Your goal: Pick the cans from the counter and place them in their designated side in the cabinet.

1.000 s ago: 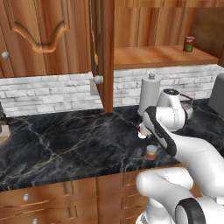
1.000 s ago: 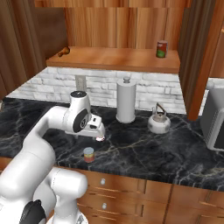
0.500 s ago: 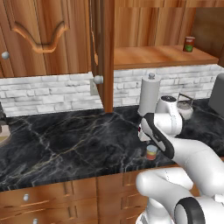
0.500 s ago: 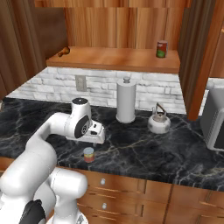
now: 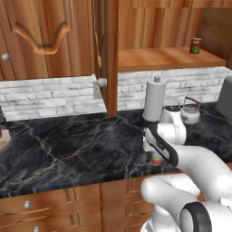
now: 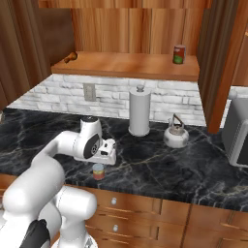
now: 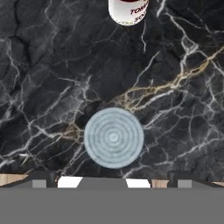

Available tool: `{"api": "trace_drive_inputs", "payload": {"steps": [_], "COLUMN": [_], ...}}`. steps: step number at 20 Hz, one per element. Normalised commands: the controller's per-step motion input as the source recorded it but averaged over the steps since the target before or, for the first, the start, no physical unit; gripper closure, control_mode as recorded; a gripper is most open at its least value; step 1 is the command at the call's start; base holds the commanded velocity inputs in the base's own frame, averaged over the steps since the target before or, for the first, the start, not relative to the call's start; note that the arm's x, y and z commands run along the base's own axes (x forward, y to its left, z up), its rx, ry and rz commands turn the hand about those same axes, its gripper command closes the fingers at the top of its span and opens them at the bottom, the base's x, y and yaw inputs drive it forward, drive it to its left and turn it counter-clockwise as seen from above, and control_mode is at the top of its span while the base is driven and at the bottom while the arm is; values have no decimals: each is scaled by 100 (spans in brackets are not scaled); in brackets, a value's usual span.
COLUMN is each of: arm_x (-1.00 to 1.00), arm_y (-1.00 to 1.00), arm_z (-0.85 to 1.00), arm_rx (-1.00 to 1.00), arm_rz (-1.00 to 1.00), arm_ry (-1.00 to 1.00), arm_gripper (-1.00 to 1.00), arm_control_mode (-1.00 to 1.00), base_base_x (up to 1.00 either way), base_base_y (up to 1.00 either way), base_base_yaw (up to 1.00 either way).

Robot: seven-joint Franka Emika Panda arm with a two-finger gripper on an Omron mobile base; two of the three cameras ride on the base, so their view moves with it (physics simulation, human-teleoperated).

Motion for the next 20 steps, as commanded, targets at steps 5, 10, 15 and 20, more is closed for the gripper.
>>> {"api": "trace_drive_inputs", "payload": {"steps": [5, 10, 15, 20], "arm_x": [5, 7, 8, 9], "arm_y": [-1, 0, -2, -4], "arm_z": [-18, -17, -15, -15], "arm_rx": [0, 0, 0, 0], "arm_rz": [0, 0, 0, 1], "arm_ry": [2, 2, 1, 0], "arm_gripper": [-100, -100, -100, -100], "arm_control_mode": [-100, -100, -100, -100], "base_base_x": [0, 0, 0, 0], "base_base_y": [0, 0, 0, 0], "base_base_yaw": [0, 0, 0, 0]}}
